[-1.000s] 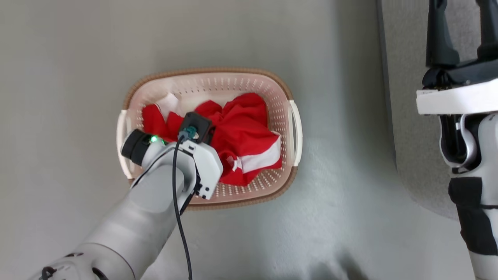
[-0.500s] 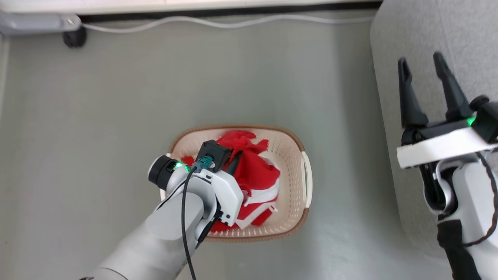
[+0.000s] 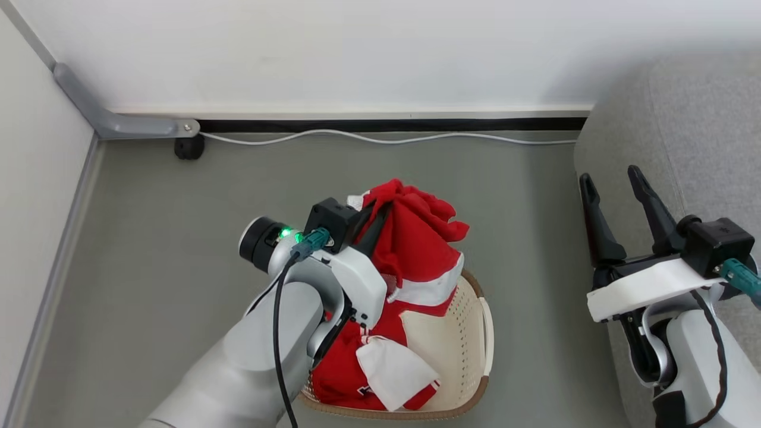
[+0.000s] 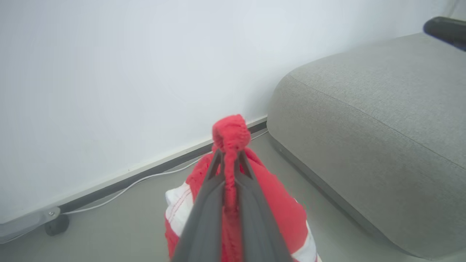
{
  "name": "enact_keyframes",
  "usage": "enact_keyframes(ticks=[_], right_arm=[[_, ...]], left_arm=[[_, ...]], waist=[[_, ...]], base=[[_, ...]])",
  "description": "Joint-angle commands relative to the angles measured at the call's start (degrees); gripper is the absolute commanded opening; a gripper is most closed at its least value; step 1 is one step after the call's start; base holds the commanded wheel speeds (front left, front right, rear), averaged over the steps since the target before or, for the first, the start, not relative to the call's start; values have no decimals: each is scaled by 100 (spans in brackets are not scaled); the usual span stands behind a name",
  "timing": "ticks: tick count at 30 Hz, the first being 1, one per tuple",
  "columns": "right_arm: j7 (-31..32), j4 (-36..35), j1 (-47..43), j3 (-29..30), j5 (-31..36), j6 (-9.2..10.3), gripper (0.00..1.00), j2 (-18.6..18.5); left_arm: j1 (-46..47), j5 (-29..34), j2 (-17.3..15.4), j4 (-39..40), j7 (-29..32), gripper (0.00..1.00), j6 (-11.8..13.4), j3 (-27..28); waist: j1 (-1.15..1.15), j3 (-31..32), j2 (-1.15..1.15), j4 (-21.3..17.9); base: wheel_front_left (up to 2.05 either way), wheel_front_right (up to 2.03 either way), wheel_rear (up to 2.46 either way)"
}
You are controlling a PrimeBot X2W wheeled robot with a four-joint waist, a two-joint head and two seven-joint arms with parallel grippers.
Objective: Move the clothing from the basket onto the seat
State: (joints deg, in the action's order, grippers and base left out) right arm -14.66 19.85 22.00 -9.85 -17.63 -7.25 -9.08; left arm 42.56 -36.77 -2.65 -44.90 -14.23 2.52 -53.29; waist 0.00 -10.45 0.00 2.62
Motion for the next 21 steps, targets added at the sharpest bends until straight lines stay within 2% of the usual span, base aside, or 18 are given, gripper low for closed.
enact_keyframes(ticks=[1, 13, 21], right_arm=[[-34, -94, -51, -123, 38, -24, 100, 39], [-34, -11, -298, -211, 27, -24, 100, 206], [-34, -12, -303, -383, 27, -24, 100, 215]], left_arm=[[236, 136, -93, 205, -76, 0, -22, 254], [757, 768, -130, 1170, -76, 0, -199, 953], [930, 921, -128, 1449, -76, 0, -249, 1069]], waist=[[0, 89, 0, 37], [0, 349, 0, -13], [0, 346, 0, -41]], base=[[0, 0, 0], [0, 0, 0], [0, 0, 0]])
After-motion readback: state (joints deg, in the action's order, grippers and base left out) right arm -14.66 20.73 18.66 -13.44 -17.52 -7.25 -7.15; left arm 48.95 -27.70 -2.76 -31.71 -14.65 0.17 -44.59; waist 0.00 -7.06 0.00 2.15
